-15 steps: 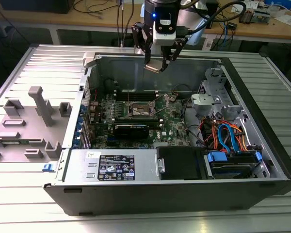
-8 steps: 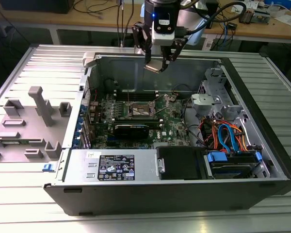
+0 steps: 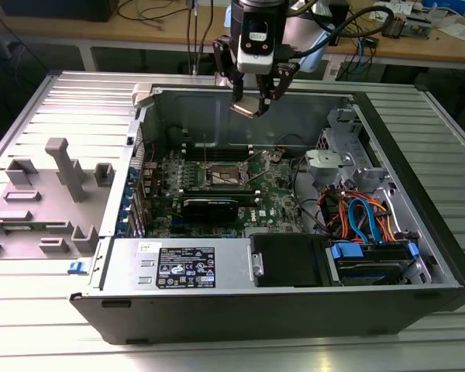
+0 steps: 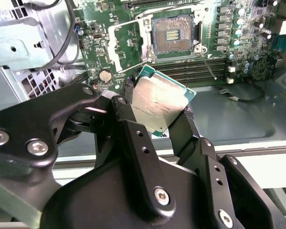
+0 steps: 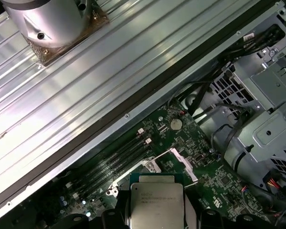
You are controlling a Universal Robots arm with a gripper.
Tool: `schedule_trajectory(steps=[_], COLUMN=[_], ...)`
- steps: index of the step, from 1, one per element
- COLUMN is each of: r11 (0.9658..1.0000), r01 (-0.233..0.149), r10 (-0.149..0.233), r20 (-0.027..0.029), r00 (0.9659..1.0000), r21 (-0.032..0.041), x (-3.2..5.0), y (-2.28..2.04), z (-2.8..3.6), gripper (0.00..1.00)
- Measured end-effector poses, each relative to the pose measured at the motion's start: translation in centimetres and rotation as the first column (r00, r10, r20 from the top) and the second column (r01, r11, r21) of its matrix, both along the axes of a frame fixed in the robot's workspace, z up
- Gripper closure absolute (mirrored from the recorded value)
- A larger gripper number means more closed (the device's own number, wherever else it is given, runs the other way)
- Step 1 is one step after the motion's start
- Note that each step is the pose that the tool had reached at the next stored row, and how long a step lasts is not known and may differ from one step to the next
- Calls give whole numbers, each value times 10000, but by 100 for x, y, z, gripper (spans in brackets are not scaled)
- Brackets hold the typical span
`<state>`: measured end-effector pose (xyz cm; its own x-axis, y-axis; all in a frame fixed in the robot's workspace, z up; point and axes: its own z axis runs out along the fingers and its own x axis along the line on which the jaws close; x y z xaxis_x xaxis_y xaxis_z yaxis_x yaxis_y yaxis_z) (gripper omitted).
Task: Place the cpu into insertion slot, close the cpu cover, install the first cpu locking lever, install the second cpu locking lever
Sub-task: 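Place the cpu into insertion slot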
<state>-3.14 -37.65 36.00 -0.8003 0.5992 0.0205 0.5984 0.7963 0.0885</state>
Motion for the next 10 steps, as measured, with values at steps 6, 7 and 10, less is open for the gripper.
schedule_trajectory(steps=[6,7,10], r11=[9988,9979,9934], r01=[497,646,1143], r10=[-497,-646,-1143], r20=[-1,-1,-2], r00=[9988,9979,9934], r21=[-1,-1,0], x=[0,0,0], y=[-8,-8,-8], z=[-8,-9,-16], gripper=[46,46,46])
